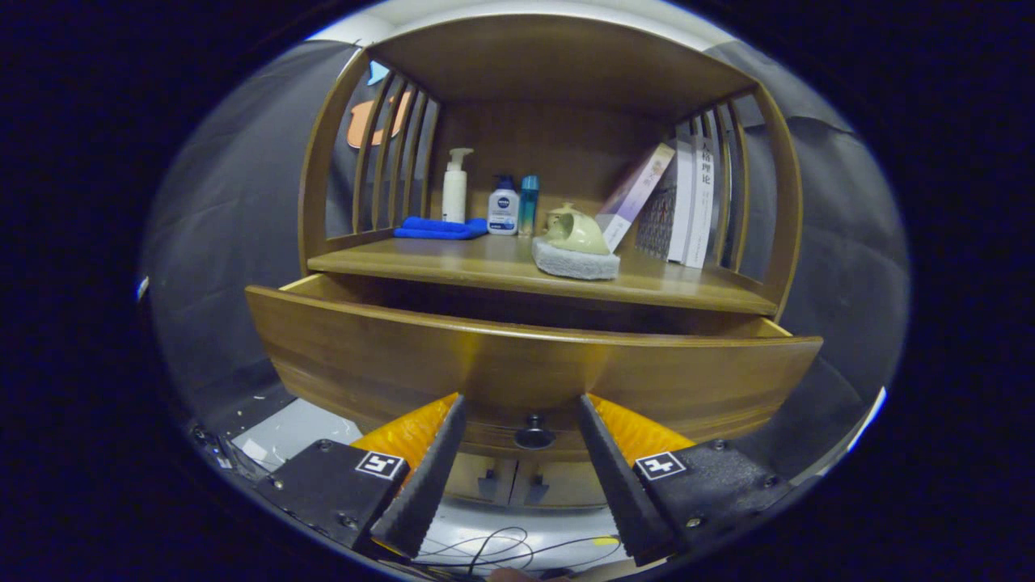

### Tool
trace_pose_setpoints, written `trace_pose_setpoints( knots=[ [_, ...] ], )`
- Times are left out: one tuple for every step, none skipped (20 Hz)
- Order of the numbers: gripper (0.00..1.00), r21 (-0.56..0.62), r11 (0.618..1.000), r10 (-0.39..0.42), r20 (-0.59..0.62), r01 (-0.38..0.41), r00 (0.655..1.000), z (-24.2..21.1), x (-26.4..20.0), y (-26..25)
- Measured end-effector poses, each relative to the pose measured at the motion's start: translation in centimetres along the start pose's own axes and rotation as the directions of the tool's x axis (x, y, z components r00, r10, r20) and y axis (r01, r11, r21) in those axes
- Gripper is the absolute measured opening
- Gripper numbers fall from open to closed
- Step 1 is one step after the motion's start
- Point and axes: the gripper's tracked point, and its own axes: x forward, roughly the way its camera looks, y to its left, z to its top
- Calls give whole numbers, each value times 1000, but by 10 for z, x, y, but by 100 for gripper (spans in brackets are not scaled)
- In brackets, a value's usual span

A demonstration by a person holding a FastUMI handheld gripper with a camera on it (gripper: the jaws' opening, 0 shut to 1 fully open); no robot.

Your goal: Pull open the drawer, take out the items inside it, and place them on the countertop above the cabinet.

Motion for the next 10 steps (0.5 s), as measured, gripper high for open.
trace_pose_setpoints(
  knots=[
    [89, -4, 1000, -9, 6, 9, 1000, 2, 5, 0],
    [89, -9, 1000, -18, 9, 18, 1000, 4, 8, 0],
    [90, -13, 1000, -26, 11, 26, 1000, 5, 12, 0],
    [91, -16, 999, -35, 14, 35, 999, 6, 16, -2],
    [92, -18, 999, -43, 18, 43, 999, 9, 20, -2],
    [92, -18, 999, -48, 21, 48, 999, 13, 28, -3],
    [92, -18, 998, -51, 22, 52, 998, 10, 26, -3],
    [92, -19, 998, -55, 23, 55, 998, 13, 30, -6],
    [92, -20, 998, -59, 23, 59, 998, 14, 34, -6],
    [92, -24, 998, -63, 24, 63, 998, 17, 39, -7]
  ],
)
